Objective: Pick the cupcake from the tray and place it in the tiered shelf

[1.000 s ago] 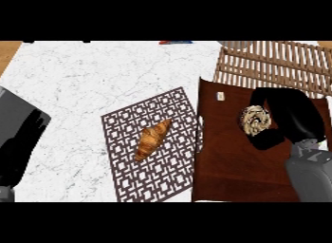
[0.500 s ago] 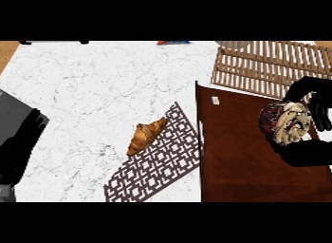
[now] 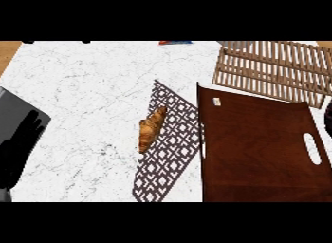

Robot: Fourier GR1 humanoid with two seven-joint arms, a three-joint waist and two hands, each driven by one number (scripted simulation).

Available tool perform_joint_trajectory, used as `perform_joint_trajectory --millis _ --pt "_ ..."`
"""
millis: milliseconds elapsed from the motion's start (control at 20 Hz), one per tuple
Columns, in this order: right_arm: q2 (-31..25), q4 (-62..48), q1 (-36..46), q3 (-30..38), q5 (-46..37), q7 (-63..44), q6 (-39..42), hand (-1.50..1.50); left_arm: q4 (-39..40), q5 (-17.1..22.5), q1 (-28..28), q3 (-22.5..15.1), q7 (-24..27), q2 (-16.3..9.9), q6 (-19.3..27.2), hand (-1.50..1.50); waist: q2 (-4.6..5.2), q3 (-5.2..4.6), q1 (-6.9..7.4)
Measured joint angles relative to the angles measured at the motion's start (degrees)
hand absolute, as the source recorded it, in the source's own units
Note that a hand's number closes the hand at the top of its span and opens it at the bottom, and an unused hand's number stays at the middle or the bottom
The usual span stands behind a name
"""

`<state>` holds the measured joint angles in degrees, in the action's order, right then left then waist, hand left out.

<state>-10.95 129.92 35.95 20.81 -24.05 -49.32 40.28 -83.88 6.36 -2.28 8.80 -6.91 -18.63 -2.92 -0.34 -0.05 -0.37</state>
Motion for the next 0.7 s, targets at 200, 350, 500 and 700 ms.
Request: perform_joint_trajectory --millis 200,350,500,700 --pt "-5.65 -3.40 6.47 1.62 0.14 -1.85 -0.85 1.50 0.46 -0.43 0.42 0.07 0.29 0.26 -0.09 0.00 0.08 -0.03 0.19" --pt "-10.48 -6.43 9.11 1.26 -1.77 -1.77 -0.13 1.50 0.28 -1.14 -0.09 -0.39 0.56 0.79 0.16 0.00 0.13 -0.04 0.35" --pt "-14.60 -11.30 12.70 1.51 -2.02 -1.45 0.44 1.50 0.91 -0.67 0.67 0.07 0.24 0.61 -0.56 0.00 0.19 -0.04 0.43" --pt "-18.66 -18.12 16.10 0.23 -3.47 -0.35 0.80 1.50 1.17 -1.01 1.37 0.20 0.17 0.79 -0.71 0.00 0.28 -0.02 0.64"
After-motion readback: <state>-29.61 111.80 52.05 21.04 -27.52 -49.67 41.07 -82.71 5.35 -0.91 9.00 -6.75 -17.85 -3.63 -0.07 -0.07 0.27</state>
